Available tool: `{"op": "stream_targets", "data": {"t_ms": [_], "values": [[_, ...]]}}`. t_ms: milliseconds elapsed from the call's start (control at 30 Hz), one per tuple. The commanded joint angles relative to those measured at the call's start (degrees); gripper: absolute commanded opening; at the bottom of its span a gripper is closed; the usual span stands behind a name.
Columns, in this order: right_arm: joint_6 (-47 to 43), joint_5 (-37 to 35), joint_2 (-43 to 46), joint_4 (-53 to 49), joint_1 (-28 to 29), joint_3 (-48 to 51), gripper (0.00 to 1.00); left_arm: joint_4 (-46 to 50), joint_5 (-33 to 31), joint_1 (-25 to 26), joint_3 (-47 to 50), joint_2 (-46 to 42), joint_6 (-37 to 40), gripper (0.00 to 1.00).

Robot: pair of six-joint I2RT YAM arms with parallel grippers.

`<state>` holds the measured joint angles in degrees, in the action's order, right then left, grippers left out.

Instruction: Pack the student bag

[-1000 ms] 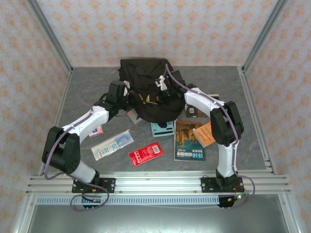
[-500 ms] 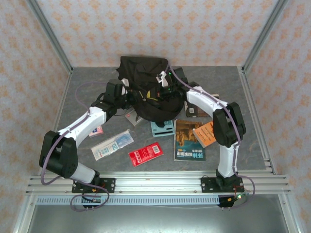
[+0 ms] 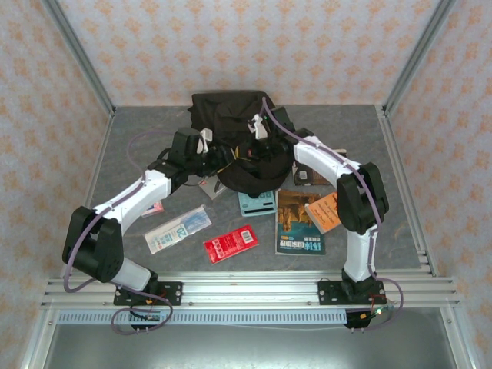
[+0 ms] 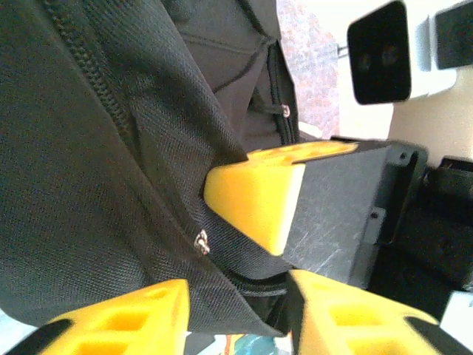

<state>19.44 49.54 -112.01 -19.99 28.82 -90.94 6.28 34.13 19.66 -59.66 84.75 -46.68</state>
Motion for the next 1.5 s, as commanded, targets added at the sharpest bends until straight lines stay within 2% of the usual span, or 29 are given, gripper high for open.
{"op": "stream_targets", "data": {"t_ms": [0, 167, 367, 433, 533, 733, 767, 800, 900, 1067, 1333, 1467], "values": [[-1.5, -1.9, 2.0, -0.8, 0.8, -2.6, 0.0, 5.2, -2.6, -0.1, -2.2, 0.9, 0.8, 0.5], [-1.8, -3.0, 2.7, -1.6, 1.2, -2.5, 0.0, 8.9, -4.0, -0.1, -4.8, 2.7, 0.3, 0.51], [-1.7, -3.2, 3.1, -1.6, 1.8, -2.4, 0.0, 9.5, -4.5, -0.1, -5.5, 4.6, -1.1, 0.41], [-1.7, -3.1, 3.1, -1.7, 1.9, -2.5, 0.0, 9.7, -3.8, -0.1, -5.9, 5.4, -1.1, 0.4], [-1.8, -3.3, 3.1, -1.8, 2.2, -2.6, 0.0, 10.9, -3.3, 0.0, -6.7, 6.6, -1.0, 0.46], [-1.9, -3.4, 3.4, -2.0, 2.2, -2.7, 0.0, 13.0, -2.6, 0.0, -8.0, 7.7, 0.4, 0.52], [-1.9, -3.5, 3.5, -2.0, 2.3, -2.7, 0.0, 13.3, -2.5, -0.1, -8.1, 7.9, 0.7, 0.51], [-1.9, -4.0, 3.6, -2.1, 2.3, -2.7, 0.0, 13.5, -2.4, -0.1, -8.0, 7.8, 0.9, 0.44], [-1.9, -5.7, 3.7, -2.5, 2.3, -2.7, 0.0, 13.5, -3.7, 0.0, -6.7, 6.2, 1.5, 0.2], [0.4, -5.6, 3.3, -1.1, 1.9, -3.0, 0.0, 11.3, -5.1, 0.0, -2.3, 3.9, 2.3, 0.01], [13.2, 2.0, 5.0, 14.4, -1.9, 3.5, 0.0, 9.6, -7.7, -0.1, 3.0, -1.2, 2.2, 0.0], [17.5, 3.2, 5.6, 19.8, -3.3, 5.9, 0.0, 10.2, -8.4, -0.1, 3.7, -3.8, 3.0, 0.0]]}}
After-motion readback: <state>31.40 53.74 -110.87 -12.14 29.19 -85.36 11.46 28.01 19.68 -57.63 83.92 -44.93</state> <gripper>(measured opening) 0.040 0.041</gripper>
